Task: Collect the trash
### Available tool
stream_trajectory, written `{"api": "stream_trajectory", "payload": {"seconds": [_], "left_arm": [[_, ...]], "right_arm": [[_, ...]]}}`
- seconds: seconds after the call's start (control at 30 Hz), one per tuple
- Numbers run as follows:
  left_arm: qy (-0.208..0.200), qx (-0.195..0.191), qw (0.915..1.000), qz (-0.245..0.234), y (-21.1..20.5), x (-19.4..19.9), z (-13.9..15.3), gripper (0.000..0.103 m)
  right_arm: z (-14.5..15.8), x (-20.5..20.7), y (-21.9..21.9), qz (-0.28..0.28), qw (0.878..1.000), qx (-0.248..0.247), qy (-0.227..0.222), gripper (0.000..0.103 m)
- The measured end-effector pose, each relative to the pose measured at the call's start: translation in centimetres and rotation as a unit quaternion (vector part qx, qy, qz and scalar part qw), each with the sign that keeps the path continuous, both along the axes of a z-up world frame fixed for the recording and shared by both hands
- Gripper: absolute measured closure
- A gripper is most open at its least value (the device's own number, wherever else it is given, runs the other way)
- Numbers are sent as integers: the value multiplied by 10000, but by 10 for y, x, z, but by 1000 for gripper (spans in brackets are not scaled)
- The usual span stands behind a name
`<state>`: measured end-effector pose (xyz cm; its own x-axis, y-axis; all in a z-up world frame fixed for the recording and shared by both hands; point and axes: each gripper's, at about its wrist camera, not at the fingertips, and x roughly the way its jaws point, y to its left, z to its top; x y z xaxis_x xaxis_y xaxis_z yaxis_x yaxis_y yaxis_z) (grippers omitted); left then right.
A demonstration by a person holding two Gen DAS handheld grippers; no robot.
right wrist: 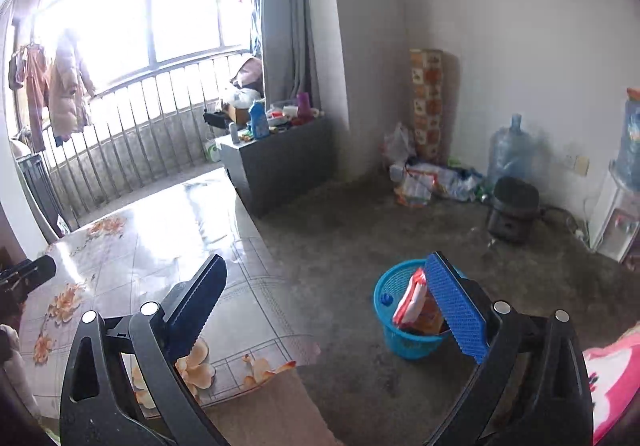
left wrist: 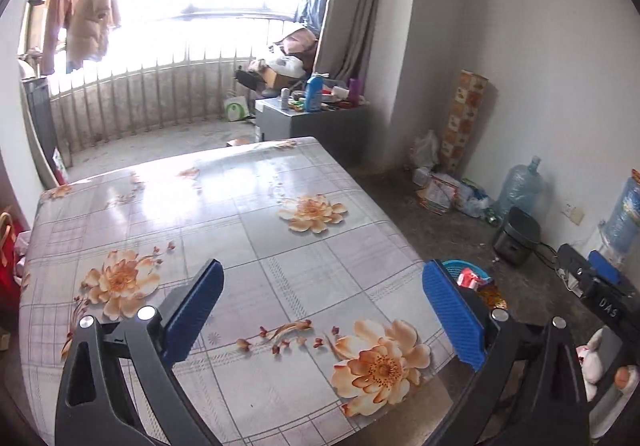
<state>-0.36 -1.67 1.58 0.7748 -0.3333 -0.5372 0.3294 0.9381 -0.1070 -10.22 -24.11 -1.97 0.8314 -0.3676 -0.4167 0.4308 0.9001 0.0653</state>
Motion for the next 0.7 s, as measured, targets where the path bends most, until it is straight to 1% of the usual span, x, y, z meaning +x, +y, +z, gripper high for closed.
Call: {"api": "stream_trajectory", "payload": {"seconds": [0.03, 0.1, 0.17, 0.23, 0.3, 0.4, 0.43, 0.5, 0.6, 0.7], "left_arm": [[2, 46, 10000, 56, 0, -2, -6, 6], [233, 221, 9994, 144, -3, -6, -18, 6], [409, 403, 9982, 148, -9, -9, -29, 6], [541, 663, 9961, 201, -13, -12, -40, 6], [728, 854, 9935, 185, -20, -10, -47, 6], [741, 1047, 9915, 225, -26, -13, -50, 6], [732, 1074, 9912, 246, -27, -12, -51, 6], [727, 1121, 9905, 318, -29, -13, -50, 6], [749, 1213, 9888, 449, -29, -10, -50, 6], [801, 1241, 9875, 542, -28, -8, -50, 6]], "right_arm": [[-4, 1, -2, 3, 10000, -66, -39, 8], [-9, 2, 0, 15, 9998, -185, -8, 8], [-17, 4, 6, 109, 9996, -215, 126, 8], [-26, 6, 20, 297, 9985, -228, 403, 8], [-37, 12, 29, 415, 9955, -291, 802, 8], [-58, 16, 31, 443, 9897, -48, 1359, 8], [-63, 17, 31, 395, 9876, -45, 1519, 8], [-72, 17, 34, 310, 9824, -214, 1827, 8], [-78, 13, 40, 272, 9769, -459, 2070, 8], [-81, 13, 36, 229, 9736, -424, 2232, 8]]}}
